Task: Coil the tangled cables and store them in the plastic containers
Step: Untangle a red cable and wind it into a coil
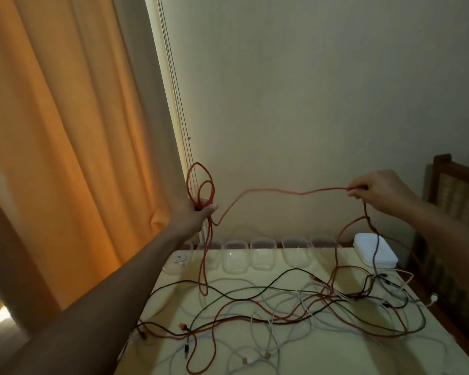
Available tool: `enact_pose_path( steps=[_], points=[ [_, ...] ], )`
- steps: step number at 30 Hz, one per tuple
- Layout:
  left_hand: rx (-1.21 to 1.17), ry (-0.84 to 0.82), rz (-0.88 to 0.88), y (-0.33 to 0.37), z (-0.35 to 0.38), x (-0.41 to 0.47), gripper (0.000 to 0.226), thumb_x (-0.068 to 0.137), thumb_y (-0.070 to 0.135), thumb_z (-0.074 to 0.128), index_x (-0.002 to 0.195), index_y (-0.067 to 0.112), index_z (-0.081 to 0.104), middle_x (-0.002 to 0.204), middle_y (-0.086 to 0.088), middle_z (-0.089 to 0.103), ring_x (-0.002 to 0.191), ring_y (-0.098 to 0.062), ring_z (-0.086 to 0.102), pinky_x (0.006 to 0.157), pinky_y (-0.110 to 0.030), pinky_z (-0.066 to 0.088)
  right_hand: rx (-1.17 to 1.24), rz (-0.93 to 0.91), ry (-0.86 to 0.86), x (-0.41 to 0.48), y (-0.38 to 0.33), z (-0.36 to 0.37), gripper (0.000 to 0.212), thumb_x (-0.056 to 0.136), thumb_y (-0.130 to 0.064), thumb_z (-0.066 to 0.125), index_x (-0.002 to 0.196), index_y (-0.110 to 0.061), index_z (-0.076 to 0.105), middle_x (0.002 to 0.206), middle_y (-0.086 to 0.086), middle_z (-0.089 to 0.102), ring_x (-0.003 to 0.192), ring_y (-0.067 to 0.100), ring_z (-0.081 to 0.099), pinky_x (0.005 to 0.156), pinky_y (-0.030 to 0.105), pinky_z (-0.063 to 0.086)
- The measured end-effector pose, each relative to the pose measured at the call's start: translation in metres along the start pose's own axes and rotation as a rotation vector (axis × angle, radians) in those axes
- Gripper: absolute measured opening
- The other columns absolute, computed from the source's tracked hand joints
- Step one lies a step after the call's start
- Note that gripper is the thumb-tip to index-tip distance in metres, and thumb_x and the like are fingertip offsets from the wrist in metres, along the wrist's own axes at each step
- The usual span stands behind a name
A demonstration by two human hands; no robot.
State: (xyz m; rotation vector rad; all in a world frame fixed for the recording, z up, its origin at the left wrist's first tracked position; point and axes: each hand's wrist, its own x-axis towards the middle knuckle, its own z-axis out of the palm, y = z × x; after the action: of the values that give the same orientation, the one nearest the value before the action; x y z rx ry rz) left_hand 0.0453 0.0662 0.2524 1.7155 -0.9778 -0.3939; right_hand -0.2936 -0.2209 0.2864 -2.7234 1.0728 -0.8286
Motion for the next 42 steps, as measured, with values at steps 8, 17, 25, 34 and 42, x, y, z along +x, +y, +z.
enact_pose_path(
  steps=[8, 17, 25, 34, 42],
  points=[
    [0.221, 0.000, 0.043, -0.023, 0.009, -0.009, 0.016, 0.099, 0.028, 0.065, 0.109, 0.018, 0.073, 0.109, 0.006, 0.069, 0.109, -0.013, 0.063, 0.094, -0.034, 0.052, -0.049, 0.245, -0.026, -0.043, 0.045, 0.055, 0.014, 0.091, -0.018, 0.073, 0.101, -0.010, 0.078, 0.091, 0.006, 0.074, 0.078, 0.015, 0.063, 0.072, 0.031, 0.047],
    [0.157, -0.111, 0.143, 0.001, 0.039, -0.023, 0.026, 0.105, 0.037, 0.055, 0.116, 0.019, 0.068, 0.084, 0.008, 0.064, 0.078, -0.010, 0.060, 0.077, -0.035, 0.050, 0.167, 0.159, -0.313, -0.065, -0.047, 0.086, 0.058, 0.086, -0.035, 0.078, 0.139, -0.018, 0.060, 0.139, 0.004, 0.062, 0.121, 0.017, 0.059, 0.100, 0.032, 0.046],
    [-0.157, -0.167, 0.153, 0.050, 0.067, -0.024, 0.021, 0.107, 0.025, 0.054, 0.107, 0.009, 0.068, 0.056, 0.003, 0.042, 0.054, -0.016, 0.044, 0.055, -0.031, 0.045, 0.838, 0.019, -0.390, -0.089, -0.193, 0.145, 0.034, 0.100, -0.034, 0.059, 0.131, -0.021, 0.057, 0.120, -0.008, 0.068, 0.118, 0.010, 0.060, 0.105, 0.037, 0.047],
    [0.112, -0.175, 0.057, 0.037, 0.030, -0.022, 0.037, 0.107, 0.039, 0.049, 0.108, 0.007, 0.069, 0.068, -0.002, 0.047, 0.058, -0.014, 0.047, 0.056, -0.031, 0.042, 1.270, 0.303, -0.095, -0.061, -0.186, 0.146, 0.028, 0.109, -0.020, 0.043, 0.105, -0.014, 0.070, 0.062, -0.003, 0.038, 0.055, 0.012, 0.036, 0.053, 0.029, 0.038],
    [0.526, -0.472, -0.189, -0.027, 0.007, -0.037, 0.035, 0.111, 0.025, 0.039, 0.103, 0.010, 0.070, 0.091, -0.004, 0.063, 0.076, -0.013, 0.057, 0.066, -0.026, 0.043, 0.846, 0.348, 0.161, -0.027, -0.128, 0.111, 0.024, 0.103, -0.023, 0.049, 0.097, -0.020, 0.071, 0.072, -0.001, 0.059, 0.066, 0.019, 0.052, 0.060, 0.035, 0.042]
  ],
)
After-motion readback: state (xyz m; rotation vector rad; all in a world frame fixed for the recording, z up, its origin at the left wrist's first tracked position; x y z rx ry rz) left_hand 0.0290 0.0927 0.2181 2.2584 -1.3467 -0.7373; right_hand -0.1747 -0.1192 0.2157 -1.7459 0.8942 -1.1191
